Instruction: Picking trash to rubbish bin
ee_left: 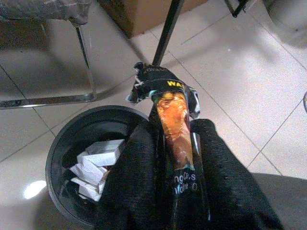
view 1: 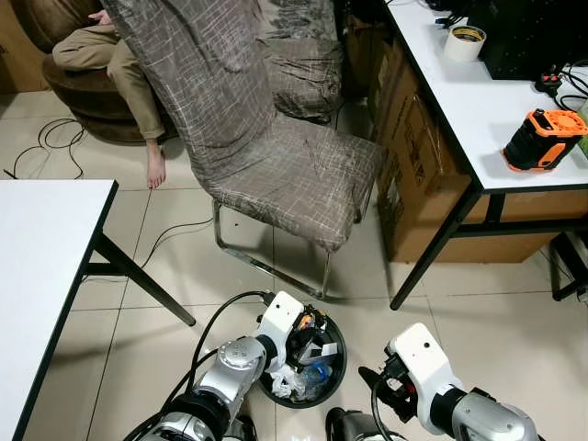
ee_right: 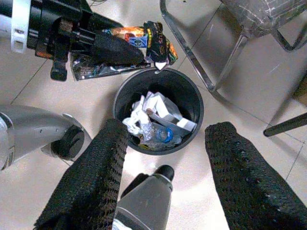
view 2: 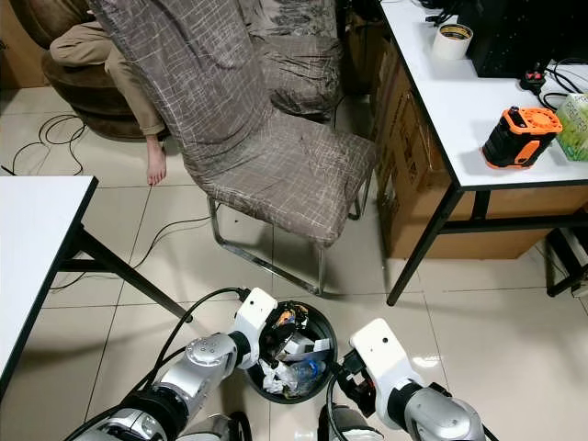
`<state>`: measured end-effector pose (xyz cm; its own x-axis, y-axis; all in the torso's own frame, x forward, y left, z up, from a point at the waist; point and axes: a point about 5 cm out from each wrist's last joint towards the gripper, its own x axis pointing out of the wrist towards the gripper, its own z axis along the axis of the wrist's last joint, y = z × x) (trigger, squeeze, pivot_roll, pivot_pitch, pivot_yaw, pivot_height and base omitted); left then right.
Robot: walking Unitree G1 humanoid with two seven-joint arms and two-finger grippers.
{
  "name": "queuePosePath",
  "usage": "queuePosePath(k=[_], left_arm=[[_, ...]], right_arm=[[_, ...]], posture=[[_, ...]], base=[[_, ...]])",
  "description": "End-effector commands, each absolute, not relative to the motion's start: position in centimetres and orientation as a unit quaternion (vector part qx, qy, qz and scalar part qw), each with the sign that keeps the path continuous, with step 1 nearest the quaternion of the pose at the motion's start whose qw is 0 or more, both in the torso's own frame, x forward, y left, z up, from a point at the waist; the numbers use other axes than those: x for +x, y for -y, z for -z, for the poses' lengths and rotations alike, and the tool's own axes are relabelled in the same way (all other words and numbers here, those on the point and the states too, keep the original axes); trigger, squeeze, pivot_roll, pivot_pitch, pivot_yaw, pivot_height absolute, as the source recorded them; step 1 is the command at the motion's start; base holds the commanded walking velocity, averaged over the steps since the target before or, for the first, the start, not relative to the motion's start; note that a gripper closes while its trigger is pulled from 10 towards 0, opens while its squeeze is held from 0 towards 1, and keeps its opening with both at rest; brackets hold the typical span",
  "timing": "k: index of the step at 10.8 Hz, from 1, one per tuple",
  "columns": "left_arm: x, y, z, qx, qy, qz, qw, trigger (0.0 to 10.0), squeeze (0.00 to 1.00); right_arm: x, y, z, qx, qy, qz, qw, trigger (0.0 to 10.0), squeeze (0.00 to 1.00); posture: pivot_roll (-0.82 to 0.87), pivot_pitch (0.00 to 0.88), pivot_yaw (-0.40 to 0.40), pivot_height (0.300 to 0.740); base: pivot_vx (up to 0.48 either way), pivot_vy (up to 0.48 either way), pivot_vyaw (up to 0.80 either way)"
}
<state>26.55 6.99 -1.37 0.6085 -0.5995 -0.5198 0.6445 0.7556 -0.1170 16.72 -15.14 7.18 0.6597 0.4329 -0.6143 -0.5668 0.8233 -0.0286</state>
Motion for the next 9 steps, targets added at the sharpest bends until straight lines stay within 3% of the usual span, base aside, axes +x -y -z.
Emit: queuePosePath(k=[1, 5, 6, 7, 8, 9], left_arm=[[26.4, -7.0, 1.6, 0.031, -0.277, 0.349, 0.895, 10.0, 1.0], [26.4, -6.6, 1.5, 0.011, -0.274, 0.35, 0.896, 10.0, 1.0], [26.8, -6.8, 1.0, 0.038, -0.247, 0.342, 0.906, 10.0, 1.0], [27.2, -7.3, 0.5, 0.039, -0.222, 0.328, 0.917, 10.0, 0.0], [28.2, -9.8, -1.3, -0.003, -0.175, 0.281, 0.944, 10.0, 0.0], [28.0, -10.9, -2.1, -0.028, -0.154, 0.266, 0.951, 10.0, 0.0]], right_arm=[[16.5, 14.9, -7.4, -0.108, -0.308, -0.285, 0.901, 10.0, 0.0], [16.7, 15.1, -7.5, -0.114, -0.307, -0.284, 0.901, 10.0, 0.0], [16.9, 15.2, -7.6, -0.117, -0.306, -0.284, 0.901, 10.0, 0.0], [17.1, 15.2, -7.6, -0.119, -0.3, -0.28, 0.904, 10.0, 0.0], [18.5, 15.2, -8.1, -0.118, -0.258, -0.233, 0.93, 10.0, 0.0], [19.0, 15.3, -8.1, -0.117, -0.242, -0.204, 0.941, 10.0, 0.0]], posture=[[-0.22, 0.17, 0.048, 0.74], [-0.22, 0.171, 0.043, 0.74], [-0.22, 0.168, 0.038, 0.74], [-0.21, 0.156, 0.038, 0.74], [-0.18, 0.144, 0.036, 0.74], [-0.16, 0.131, 0.031, 0.74]], base=[[0.0, 0.0, 0.0], [0.0, 0.0, 0.0], [0.0, 0.0, 0.0], [0.0, 0.0, 0.0], [0.0, 0.0, 0.0], [0.0, 0.0, 0.0]])
